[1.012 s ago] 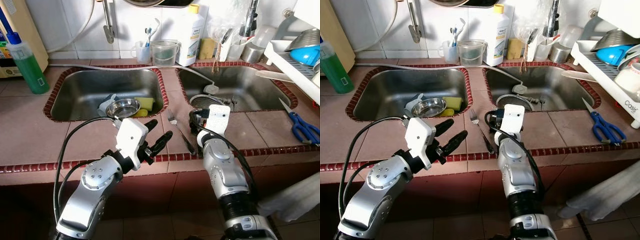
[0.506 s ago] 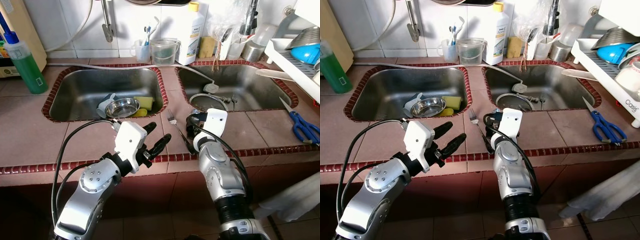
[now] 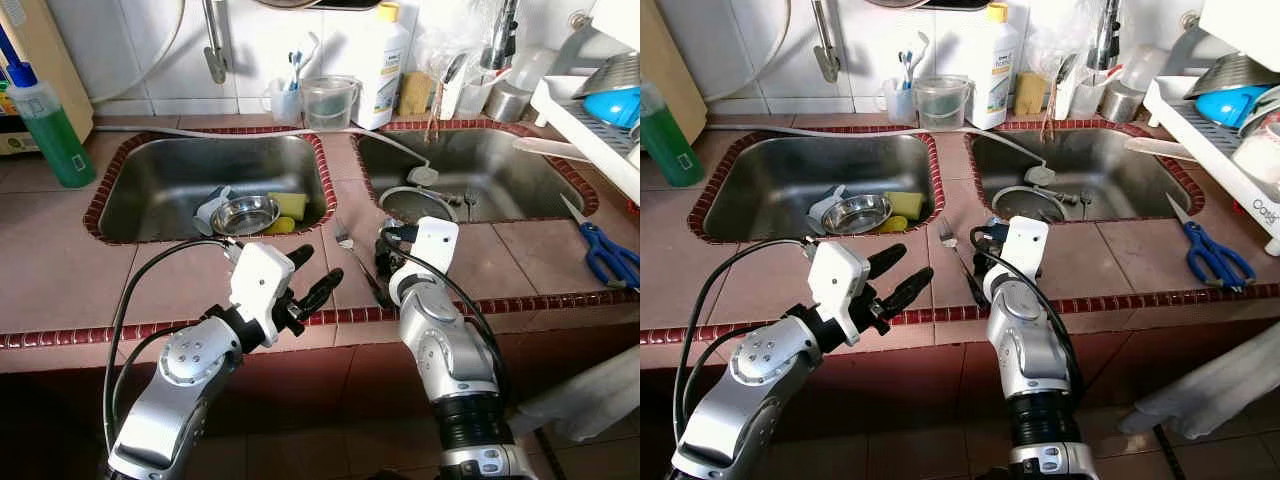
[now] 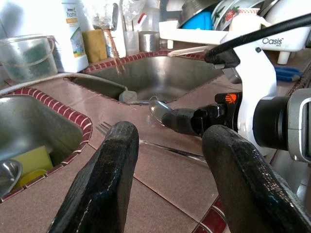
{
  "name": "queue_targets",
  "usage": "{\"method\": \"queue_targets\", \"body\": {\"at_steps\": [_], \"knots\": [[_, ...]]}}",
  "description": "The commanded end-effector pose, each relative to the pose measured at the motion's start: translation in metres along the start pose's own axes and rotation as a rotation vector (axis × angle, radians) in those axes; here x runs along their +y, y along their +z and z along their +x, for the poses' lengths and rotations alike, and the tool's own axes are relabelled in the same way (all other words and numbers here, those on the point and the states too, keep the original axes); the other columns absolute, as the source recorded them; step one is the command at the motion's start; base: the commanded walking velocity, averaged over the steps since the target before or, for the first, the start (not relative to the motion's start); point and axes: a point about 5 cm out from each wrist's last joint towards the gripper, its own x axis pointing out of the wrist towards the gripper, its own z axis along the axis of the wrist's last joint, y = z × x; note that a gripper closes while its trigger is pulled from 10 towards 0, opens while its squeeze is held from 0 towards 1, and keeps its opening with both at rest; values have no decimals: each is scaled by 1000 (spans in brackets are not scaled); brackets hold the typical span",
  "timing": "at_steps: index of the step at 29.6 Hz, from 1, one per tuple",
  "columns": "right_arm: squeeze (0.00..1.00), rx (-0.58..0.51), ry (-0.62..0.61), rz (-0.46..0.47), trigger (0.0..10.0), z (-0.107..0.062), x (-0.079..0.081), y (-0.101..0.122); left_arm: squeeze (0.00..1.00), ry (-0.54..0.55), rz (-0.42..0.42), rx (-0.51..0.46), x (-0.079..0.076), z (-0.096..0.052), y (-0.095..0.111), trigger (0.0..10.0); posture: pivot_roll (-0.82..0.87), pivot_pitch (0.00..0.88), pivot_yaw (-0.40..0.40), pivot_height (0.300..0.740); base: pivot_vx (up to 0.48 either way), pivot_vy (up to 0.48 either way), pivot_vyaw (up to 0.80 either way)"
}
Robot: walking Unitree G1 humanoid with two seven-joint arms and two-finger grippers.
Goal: Kitchen organization
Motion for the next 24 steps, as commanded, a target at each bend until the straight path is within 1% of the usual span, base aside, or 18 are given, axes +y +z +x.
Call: {"method": "queue_targets", "body": {"at_steps": [1, 6, 7, 8, 9, 10, 15, 19, 20, 21, 22, 23, 24], "knots": [[0, 91, -14, 42, 10000, -2, 1, -16, 0, 2, 15, -15, -1, 1, 6, 10000, -85, 80, -14, 703, 0, 0, 0], [0, 81, -25, 13, 10000, -2, -2, -15, 0, 3, 13, -16, -1, 1, 6, 10000, -85, 79, -16, 703, 0, 0, 0], [0, 94, -48, -40, 10000, -2, -5, -16, 0, 3, 12, -17, -1, 1, 6, 10000, -85, 80, -17, 703, 0, 0, 0], [0, 95, -57, -74, 10000, -2, -6, -16, 0, 3, 11, -18, -1, 1, 6, 10000, -85, 80, -17, 703, 0, 0, 0], [0, 95, -57, -74, 10000, -2, -6, -16, 0, 3, 11, -18, -1, 1, 6, 10000, -85, 80, -17, 703, 0, 0, 0], [0, 95, -64, -96, 10000, -2, -7, -17, 0, 4, 10, -19, -1, 1, 7, 10000, -85, 79, -19, 703, 0, 0, 0], [0, 128, -100, -150, 10000, -1, -11, -20, 0, 5, 8, -23, -2, 2, 7, 10000, -87, 78, -20, 703, 0, 0, 0], [0, 151, -127, -174, 10000, -1, -15, -22, 0, 5, 7, -25, -2, 2, 7, 10000, -87, 77, -20, 703, 0, 0, 0], [0, 169, -133, -178, 8471, -1, -17, -24, 0, 5, 7, -25, -2, 2, 7, 10000, -89, 77, -20, 703, 0, 0, 0], [0, 187, -139, -183, 7725, -1, -19, -26, 0, 5, 7, -25, -2, 2, 7, 10000, -88, 77, -20, 703, 0, 0, 0], [0, 200, -145, -191, 7451, -1, -20, -28, 0, 4, 8, -25, -2, 2, 7, 10000, -89, 77, -19, 703, 0, 0, 0], [0, 206, -147, -194, 4353, -1, -21, -29, 0, 4, 8, -26, -2, 2, 8, 10000, -89, 77, -19, 703, 0, 0, 0], [0, 207, -149, -195, 2863, -1, -22, -30, 0, 5, 7, -26, -2, 2, 8, 10000, -90, 76, -19, 703, 0, 0, 0]]}}
